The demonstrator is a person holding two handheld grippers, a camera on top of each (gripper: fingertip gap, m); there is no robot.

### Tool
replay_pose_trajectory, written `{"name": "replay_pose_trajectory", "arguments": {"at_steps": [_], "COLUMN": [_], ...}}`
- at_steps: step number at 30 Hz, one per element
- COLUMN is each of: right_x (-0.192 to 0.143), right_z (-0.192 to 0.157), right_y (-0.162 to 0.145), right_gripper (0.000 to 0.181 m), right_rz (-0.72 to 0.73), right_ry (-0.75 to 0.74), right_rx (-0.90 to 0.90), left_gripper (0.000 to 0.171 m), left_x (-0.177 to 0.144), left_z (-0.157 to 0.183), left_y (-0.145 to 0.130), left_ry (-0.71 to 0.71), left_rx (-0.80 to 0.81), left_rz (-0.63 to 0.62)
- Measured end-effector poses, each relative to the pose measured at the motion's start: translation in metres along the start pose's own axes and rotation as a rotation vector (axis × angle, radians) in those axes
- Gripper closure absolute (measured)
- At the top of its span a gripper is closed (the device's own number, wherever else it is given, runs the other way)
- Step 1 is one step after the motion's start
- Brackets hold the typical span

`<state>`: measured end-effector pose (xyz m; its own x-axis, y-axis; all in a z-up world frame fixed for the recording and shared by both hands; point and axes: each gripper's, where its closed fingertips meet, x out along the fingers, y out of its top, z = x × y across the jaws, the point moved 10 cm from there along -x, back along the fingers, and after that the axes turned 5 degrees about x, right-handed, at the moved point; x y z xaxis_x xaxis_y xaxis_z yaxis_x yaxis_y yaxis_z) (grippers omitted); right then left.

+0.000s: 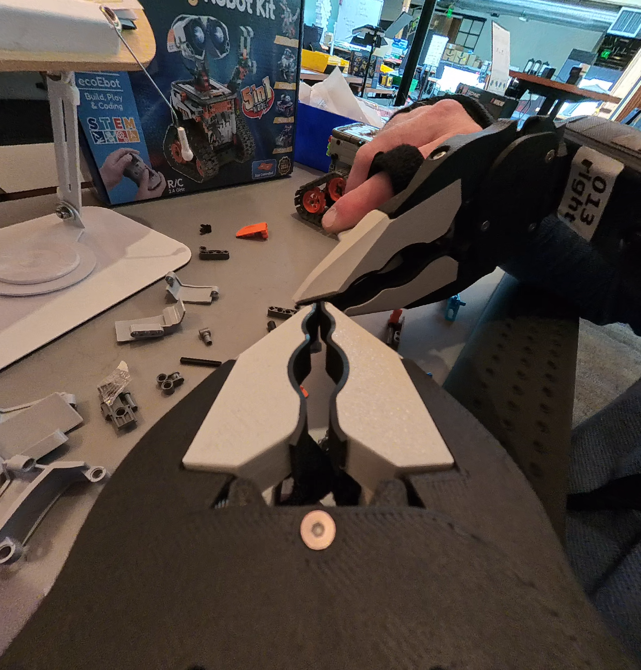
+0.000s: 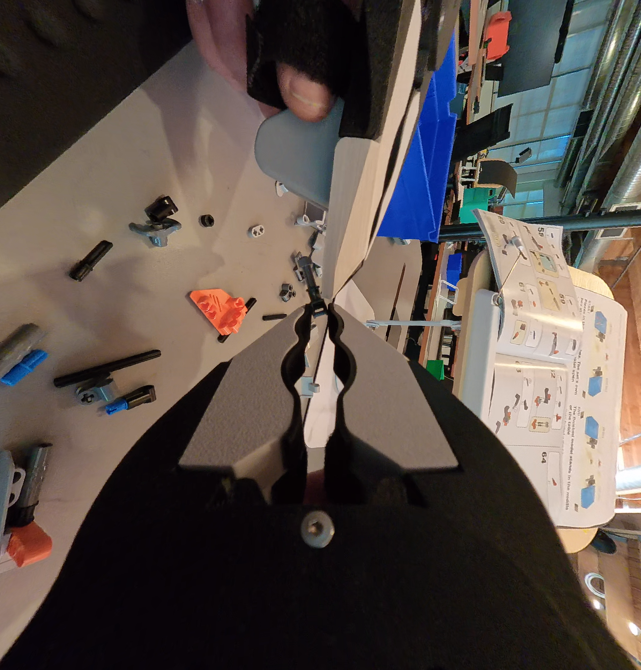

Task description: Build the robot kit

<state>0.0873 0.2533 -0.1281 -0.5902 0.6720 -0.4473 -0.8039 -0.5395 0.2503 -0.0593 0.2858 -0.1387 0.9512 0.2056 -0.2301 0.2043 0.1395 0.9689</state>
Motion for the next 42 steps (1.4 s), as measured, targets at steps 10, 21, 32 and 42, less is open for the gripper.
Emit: {"name": "replay_pose_trajectory", "arguments": {"at_steps": [10,21,32,42], "right_x": [-0.004,-0.006,-0.007,-0.007], "right_z": [0.005,0.006,0.011,0.015], "right_y": [-0.001,0.000,-0.001,-0.009], "right_gripper": [0.175,0.175,0.174,0.175], "right_rz": [0.010,0.013,0.050,0.057], "right_ry": [-0.019,-0.038,-0.071,-0.054], "right_rx": [0.033,0.015,0.088,0.173], "left_gripper": [0.152,0.166,0.166,0.155], "left_x": [0.004,0.004,0.002,-0.004], "left_z": [-0.001,-0.002,-0.006,-0.014], "left_y": [0.001,0.001,0.004,0.005], "left_ry": [-0.026,-0.030,-0.055,-0.062], "left_rx": [-0.027,-0.048,-0.125,-0.219], "left_rz": [-0.008,0.010,0.080,0.157]}}
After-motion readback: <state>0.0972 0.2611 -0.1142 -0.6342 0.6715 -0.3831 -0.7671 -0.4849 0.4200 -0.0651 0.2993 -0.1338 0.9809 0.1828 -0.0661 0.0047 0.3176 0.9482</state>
